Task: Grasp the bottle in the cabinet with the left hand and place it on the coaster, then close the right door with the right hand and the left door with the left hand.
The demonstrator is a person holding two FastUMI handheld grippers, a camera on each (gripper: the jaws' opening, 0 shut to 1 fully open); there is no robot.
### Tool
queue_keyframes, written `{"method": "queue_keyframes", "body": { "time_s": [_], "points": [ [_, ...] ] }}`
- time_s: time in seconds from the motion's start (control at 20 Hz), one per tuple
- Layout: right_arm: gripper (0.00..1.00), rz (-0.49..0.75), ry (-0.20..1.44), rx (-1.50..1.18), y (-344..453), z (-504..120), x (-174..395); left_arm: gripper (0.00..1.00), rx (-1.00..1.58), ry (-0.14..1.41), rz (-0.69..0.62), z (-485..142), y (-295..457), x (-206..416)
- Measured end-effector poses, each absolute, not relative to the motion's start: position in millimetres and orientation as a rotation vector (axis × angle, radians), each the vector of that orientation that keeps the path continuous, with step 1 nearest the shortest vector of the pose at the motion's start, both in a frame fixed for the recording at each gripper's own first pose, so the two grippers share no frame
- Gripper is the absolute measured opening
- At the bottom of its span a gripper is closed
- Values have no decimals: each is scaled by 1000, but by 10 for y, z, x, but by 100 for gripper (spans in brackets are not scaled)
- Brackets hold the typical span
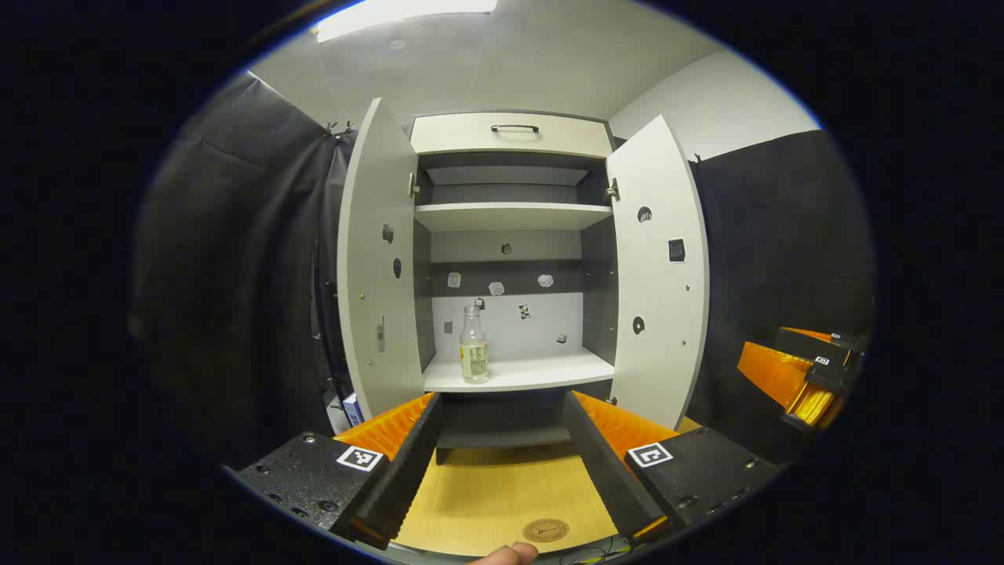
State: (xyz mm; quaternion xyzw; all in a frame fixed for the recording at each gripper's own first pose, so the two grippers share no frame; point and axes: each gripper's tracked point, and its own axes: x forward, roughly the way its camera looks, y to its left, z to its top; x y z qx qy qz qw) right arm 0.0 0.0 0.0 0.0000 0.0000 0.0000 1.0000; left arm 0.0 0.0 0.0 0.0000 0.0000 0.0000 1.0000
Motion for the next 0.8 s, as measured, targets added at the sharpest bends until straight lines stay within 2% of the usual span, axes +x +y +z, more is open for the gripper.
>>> {"method": "queue_keyframes", "body": {
  "time_s": [0.05,0.15,0.2,0.25,0.5,0.55,0.8],
  "points": [
    [97,3,-3,4,14,10,19,100,1,-3,-9,7,-11,31],
    [97,5,-9,2,50,28,62,98,9,-9,-20,11,-3,102],
    [93,3,-14,0,60,31,99,98,9,-8,-23,7,12,137],
    [97,5,-17,0,98,35,135,98,3,-5,-31,-6,11,171],
    [97,35,-49,19,340,88,269,98,5,7,-23,-85,195,342],
    [97,35,-59,19,368,104,301,100,6,9,-23,-87,228,377],
    [97,70,-88,10,581,100,435,98,14,-13,-17,-65,377,483]
  ]
}}
